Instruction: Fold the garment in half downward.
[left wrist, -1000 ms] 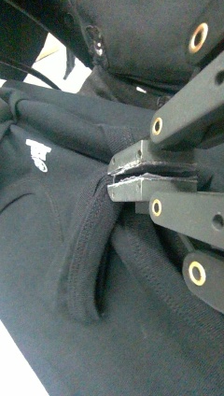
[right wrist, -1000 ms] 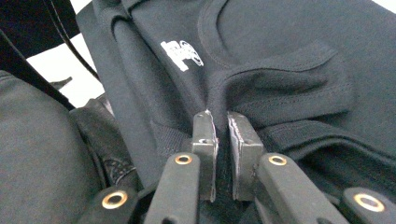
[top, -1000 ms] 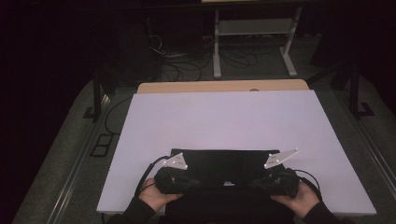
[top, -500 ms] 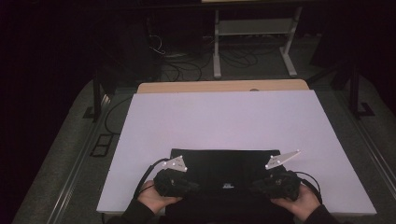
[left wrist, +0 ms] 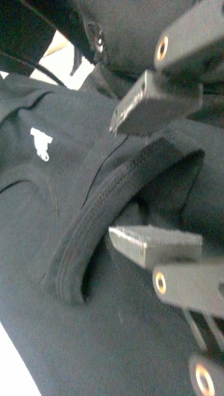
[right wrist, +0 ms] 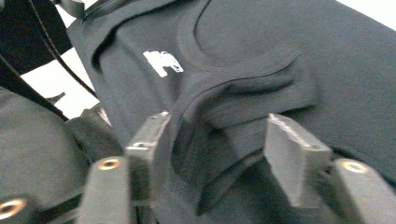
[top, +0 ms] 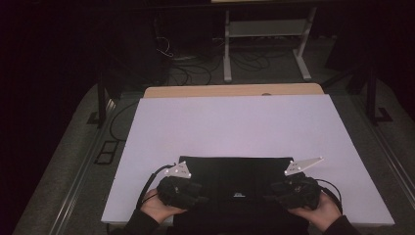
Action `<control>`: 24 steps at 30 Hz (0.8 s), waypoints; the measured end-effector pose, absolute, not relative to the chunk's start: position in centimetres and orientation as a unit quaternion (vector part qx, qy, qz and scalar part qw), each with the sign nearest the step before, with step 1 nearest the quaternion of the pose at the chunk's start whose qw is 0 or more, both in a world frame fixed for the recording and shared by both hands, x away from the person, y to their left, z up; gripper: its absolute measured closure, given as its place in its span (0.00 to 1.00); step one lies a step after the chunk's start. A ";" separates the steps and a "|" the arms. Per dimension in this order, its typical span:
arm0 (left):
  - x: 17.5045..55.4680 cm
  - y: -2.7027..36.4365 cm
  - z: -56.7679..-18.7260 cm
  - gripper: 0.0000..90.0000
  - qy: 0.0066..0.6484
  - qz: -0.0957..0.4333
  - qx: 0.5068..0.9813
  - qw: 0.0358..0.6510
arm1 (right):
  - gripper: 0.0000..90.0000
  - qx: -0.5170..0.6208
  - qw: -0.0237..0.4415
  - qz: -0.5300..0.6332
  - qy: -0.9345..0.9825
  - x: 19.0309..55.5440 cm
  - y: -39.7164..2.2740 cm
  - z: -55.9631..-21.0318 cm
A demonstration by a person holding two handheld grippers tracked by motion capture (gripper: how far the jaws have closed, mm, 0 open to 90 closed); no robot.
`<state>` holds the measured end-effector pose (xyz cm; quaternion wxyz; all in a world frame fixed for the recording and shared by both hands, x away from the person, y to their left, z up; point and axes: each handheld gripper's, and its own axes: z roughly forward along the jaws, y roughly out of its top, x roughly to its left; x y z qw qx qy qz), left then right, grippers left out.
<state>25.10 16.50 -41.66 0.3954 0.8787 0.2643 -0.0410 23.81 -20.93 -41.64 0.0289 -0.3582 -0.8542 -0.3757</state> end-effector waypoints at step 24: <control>27.1 18.2 -41.1 0.00 0.286 -0.021 0.852 0.438 | 0.00 -0.368 -0.034 -0.397 -0.840 25.9 -22.6 -40.0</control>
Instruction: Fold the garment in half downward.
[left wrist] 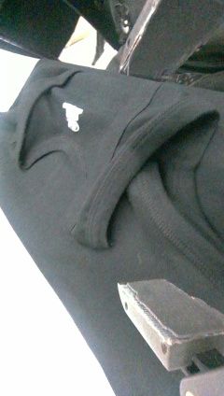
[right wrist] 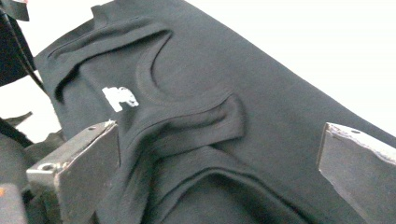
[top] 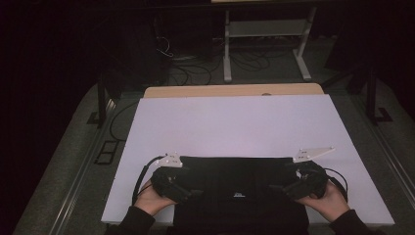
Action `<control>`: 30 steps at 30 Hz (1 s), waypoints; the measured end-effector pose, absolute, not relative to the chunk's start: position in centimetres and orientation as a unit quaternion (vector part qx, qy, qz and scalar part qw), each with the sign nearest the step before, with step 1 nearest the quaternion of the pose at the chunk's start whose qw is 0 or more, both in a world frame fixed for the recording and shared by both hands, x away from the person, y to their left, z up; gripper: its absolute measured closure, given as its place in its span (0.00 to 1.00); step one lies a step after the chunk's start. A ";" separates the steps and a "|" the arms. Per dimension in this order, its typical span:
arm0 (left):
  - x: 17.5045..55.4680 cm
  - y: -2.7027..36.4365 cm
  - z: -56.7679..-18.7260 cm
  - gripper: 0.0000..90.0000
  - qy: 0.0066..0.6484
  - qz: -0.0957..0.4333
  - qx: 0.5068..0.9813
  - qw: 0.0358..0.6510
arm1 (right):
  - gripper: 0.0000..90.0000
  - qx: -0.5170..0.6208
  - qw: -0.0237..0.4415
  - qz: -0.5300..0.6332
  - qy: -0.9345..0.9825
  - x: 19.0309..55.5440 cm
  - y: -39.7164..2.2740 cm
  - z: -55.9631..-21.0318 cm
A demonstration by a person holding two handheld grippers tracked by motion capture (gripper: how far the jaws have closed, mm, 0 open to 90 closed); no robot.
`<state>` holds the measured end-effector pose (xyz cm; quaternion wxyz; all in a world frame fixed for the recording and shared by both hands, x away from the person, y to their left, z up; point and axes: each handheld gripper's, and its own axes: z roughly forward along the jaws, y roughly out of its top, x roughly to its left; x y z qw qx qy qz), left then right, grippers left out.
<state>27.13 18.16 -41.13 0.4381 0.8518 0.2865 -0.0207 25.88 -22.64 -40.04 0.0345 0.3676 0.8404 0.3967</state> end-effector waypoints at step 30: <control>30.5 20.8 -41.0 0.00 0.306 0.047 0.837 0.451 | 0.00 0.393 0.061 0.409 0.821 29.0 -26.2 -39.7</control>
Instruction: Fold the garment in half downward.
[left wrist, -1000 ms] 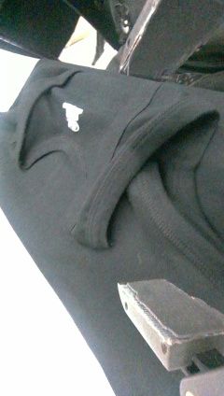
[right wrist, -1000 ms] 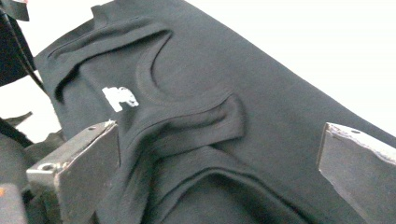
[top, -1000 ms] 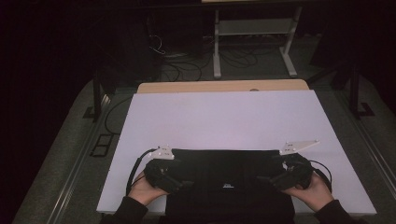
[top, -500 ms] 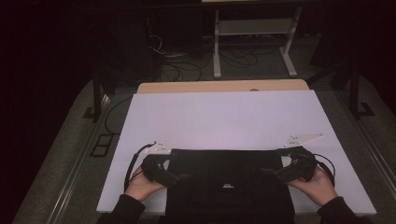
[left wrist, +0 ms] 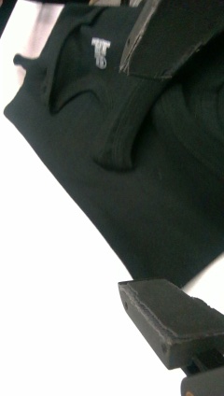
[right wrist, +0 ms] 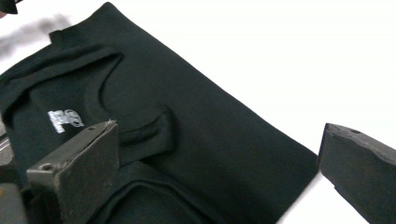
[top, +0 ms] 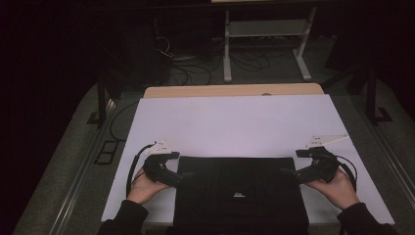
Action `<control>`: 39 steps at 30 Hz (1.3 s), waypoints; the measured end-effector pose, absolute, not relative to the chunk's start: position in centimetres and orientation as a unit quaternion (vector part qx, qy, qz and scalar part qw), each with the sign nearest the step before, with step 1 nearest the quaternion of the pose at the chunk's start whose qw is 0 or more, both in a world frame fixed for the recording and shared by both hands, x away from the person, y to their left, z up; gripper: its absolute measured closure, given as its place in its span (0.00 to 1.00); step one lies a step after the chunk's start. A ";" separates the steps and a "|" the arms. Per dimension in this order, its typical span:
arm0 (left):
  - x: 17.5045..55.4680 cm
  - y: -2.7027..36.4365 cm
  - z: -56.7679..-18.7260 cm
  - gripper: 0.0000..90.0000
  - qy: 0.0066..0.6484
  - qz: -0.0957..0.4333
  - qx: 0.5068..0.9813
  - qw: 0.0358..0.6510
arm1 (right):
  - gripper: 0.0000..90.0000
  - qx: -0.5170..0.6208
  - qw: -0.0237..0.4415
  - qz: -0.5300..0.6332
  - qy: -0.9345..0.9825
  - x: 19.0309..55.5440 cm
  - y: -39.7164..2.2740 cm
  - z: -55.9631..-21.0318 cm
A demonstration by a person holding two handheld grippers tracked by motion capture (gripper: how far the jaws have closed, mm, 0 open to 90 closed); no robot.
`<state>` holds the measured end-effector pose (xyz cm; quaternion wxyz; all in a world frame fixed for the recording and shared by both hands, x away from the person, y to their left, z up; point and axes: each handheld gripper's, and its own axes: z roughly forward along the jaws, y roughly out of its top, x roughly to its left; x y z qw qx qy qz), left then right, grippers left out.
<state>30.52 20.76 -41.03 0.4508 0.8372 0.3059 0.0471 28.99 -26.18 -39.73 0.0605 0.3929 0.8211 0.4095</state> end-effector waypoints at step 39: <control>34.1 22.6 -42.8 0.00 0.349 0.056 0.826 0.440 | 0.00 0.429 0.066 0.371 0.821 33.1 -28.8 -41.8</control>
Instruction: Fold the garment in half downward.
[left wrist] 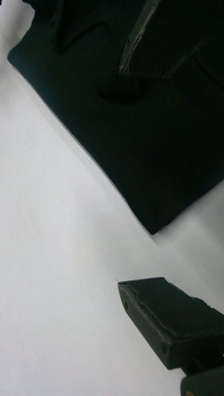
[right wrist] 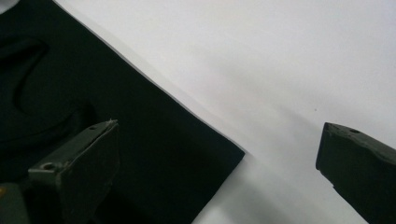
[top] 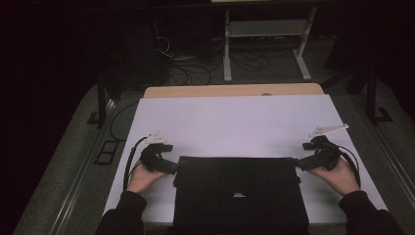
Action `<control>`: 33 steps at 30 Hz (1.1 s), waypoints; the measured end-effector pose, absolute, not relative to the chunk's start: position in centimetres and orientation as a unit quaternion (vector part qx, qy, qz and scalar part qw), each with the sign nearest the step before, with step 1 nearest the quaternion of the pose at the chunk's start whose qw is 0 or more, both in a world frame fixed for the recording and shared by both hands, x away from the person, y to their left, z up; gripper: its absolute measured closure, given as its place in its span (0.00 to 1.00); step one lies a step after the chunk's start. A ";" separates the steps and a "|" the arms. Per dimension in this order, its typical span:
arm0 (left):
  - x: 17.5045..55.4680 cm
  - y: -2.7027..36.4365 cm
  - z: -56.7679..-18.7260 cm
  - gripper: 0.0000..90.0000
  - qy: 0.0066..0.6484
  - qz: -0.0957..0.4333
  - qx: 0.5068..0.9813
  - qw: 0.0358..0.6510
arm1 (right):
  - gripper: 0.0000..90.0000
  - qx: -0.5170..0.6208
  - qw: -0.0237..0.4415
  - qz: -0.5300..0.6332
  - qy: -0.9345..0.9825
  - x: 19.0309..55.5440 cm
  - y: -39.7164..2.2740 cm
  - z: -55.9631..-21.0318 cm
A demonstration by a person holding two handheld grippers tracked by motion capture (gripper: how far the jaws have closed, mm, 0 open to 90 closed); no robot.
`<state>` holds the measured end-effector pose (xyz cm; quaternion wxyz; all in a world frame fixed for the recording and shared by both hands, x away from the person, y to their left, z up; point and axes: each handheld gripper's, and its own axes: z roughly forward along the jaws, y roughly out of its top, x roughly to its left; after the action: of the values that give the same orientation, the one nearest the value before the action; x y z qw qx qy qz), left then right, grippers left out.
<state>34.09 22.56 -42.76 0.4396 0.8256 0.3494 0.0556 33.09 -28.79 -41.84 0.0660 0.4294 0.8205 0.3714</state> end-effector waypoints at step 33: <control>36.2 22.9 -44.7 0.09 0.356 0.017 0.839 0.411 | 0.39 0.428 0.022 0.356 0.830 34.6 -28.9 -43.6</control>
<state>36.19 22.85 -44.67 0.4114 0.8387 0.3565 0.0174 34.57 -28.92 -43.64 0.0221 0.4283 0.8303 0.3558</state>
